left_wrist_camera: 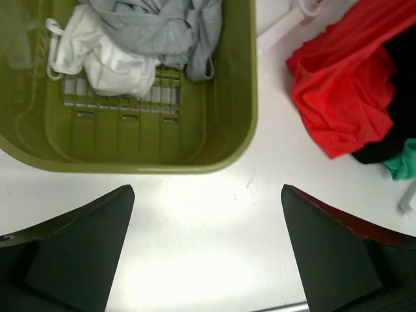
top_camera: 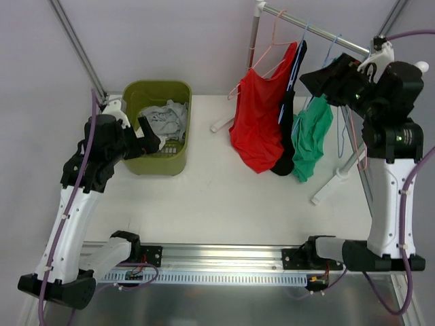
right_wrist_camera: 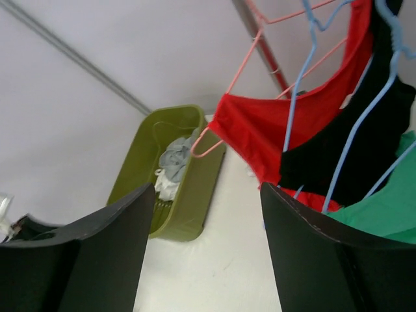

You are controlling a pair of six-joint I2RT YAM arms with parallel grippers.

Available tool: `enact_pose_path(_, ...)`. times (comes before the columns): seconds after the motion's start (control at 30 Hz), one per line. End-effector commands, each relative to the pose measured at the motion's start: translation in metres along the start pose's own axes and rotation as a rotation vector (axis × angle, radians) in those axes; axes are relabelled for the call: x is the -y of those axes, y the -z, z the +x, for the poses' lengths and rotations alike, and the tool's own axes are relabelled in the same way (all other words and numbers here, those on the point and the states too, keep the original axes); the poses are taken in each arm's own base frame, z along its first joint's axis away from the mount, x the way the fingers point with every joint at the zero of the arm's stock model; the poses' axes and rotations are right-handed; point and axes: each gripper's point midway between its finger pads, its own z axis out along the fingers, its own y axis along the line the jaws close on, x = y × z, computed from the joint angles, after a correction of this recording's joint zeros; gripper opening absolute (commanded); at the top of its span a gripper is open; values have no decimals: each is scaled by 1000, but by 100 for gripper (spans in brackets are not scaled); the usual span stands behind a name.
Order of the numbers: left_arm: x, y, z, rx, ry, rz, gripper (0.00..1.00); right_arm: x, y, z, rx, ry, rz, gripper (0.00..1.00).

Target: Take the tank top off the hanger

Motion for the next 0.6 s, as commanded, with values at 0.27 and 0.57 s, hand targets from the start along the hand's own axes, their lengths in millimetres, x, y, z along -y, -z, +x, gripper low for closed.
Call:
enact_pose_path(0.27,-30,65,21,249,-76,-6,99,85,-31,-18,46,182,476,65)
enact_pose_path(0.57,-36,32,59,137,-95,6,99,131,-75,15,-57,189,606,58)
